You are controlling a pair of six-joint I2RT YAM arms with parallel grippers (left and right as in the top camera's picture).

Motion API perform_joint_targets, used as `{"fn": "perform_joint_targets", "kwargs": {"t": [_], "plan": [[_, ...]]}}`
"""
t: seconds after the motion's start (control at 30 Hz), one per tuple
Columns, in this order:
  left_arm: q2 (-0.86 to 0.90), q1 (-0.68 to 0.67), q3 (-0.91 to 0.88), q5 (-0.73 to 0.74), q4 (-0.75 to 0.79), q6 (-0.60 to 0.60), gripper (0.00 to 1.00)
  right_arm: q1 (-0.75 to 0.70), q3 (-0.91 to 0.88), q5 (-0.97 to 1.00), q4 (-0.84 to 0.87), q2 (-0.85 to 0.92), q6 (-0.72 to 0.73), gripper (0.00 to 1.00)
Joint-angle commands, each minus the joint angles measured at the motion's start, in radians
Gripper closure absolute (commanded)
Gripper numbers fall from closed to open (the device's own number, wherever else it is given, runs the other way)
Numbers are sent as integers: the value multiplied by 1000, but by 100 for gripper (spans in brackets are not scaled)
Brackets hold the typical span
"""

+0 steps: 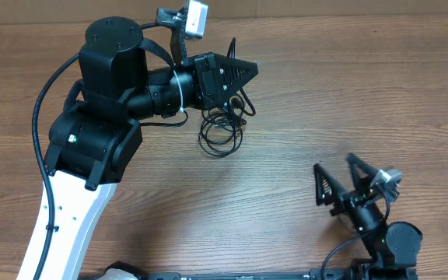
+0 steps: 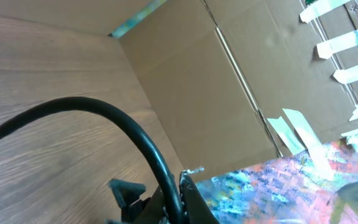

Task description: Untangle cables

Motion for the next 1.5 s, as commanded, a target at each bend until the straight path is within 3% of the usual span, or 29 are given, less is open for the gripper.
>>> {"fn": "perform_joint_targets", "kwargs": {"t": [0.0, 0.1, 0.2, 0.37, 0.47, 0.6, 0.77, 0.9, 1.1, 1.3, 1.47], "plan": [[-8, 0, 16, 33, 7, -44, 96, 3, -10, -301, 189, -10, 139, 0], [-8, 0, 16, 33, 9, -100, 96, 3, 14, -306, 385, -10, 122, 0], [-8, 0, 16, 32, 11, -165, 96, -7, 113, -290, 359, 1, 28, 0], [-8, 0, 16, 0, 18, -294, 96, -12, 383, -280, -47, 131, -211, 0], [-8, 0, 16, -27, 45, -312, 96, -12, 559, -203, -314, 288, -264, 0], [-8, 0, 16, -47, 124, -389, 96, -10, 710, -323, -432, 514, -285, 0], [-8, 0, 16, -43, 259, -527, 96, -4, 729, -688, -278, 702, -285, 0], [-8, -1, 16, -43, 320, -631, 96, 66, 729, -797, -174, 845, -286, 0], [-8, -1, 16, -46, 423, -839, 96, 240, 729, -612, 36, 972, -259, 0], [-8, -10, 16, -35, 452, -849, 96, 423, 729, -206, 139, 1056, -258, 0], [-8, -38, 16, -35, 443, -850, 96, 465, 764, -161, 231, 1157, -259, 0]]}}
